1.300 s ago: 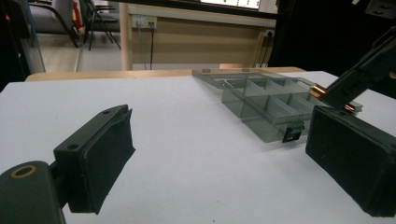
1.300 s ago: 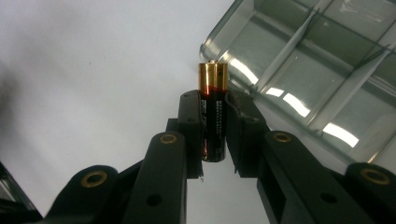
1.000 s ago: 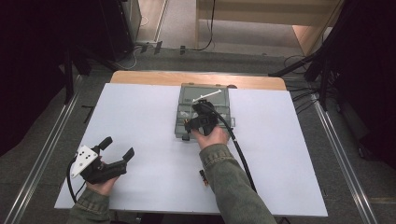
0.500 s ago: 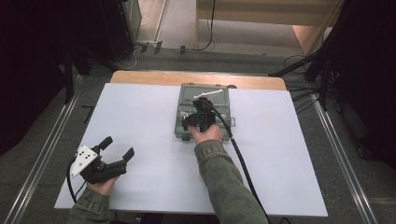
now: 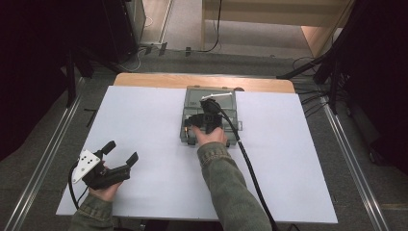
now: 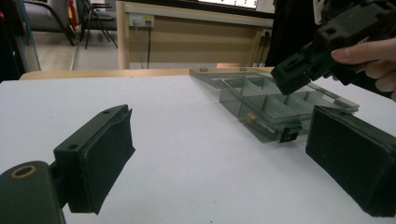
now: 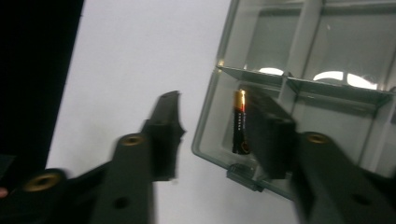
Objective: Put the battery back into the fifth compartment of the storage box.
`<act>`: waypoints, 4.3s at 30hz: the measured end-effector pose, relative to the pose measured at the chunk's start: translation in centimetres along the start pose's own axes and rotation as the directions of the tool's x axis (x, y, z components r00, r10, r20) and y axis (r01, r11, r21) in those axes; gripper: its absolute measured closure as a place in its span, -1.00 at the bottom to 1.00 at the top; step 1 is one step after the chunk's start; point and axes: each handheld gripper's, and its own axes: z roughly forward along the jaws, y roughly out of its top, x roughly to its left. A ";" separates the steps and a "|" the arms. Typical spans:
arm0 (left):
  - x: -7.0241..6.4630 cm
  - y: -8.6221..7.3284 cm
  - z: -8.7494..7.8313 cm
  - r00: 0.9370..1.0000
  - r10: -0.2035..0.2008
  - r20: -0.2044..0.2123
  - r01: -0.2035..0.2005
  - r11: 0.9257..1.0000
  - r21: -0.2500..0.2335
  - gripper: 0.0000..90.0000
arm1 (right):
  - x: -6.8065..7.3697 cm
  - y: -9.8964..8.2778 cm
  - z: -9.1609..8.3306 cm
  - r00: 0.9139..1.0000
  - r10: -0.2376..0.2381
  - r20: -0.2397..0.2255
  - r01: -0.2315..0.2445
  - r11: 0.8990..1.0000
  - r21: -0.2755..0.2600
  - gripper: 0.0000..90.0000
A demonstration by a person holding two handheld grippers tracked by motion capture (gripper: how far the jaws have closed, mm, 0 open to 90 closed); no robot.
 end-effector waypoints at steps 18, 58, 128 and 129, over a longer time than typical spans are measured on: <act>0.0 0.0 0.1 1.000 0.003 -0.008 -0.003 1.000 0.011 -0.83 | 0.5 -2.3 -3.5 0.957 -0.274 0.092 0.275 0.962 0.005 -1.00; -0.3 -0.1 0.3 1.000 0.025 -0.004 -0.025 0.999 0.029 -0.83 | -2.6 -11.2 -5.5 0.866 -0.455 0.209 0.415 0.886 0.207 -1.00; -0.2 -0.1 0.3 1.000 0.018 0.003 -0.018 0.999 0.030 -0.83 | -3.3 -13.7 -5.3 0.814 -0.544 0.202 0.460 0.818 0.347 0.73; -0.2 -0.1 0.3 1.000 0.018 0.002 -0.018 0.999 0.030 -0.83 | -3.3 -13.4 -5.7 0.818 -0.540 0.196 0.461 0.821 0.337 0.73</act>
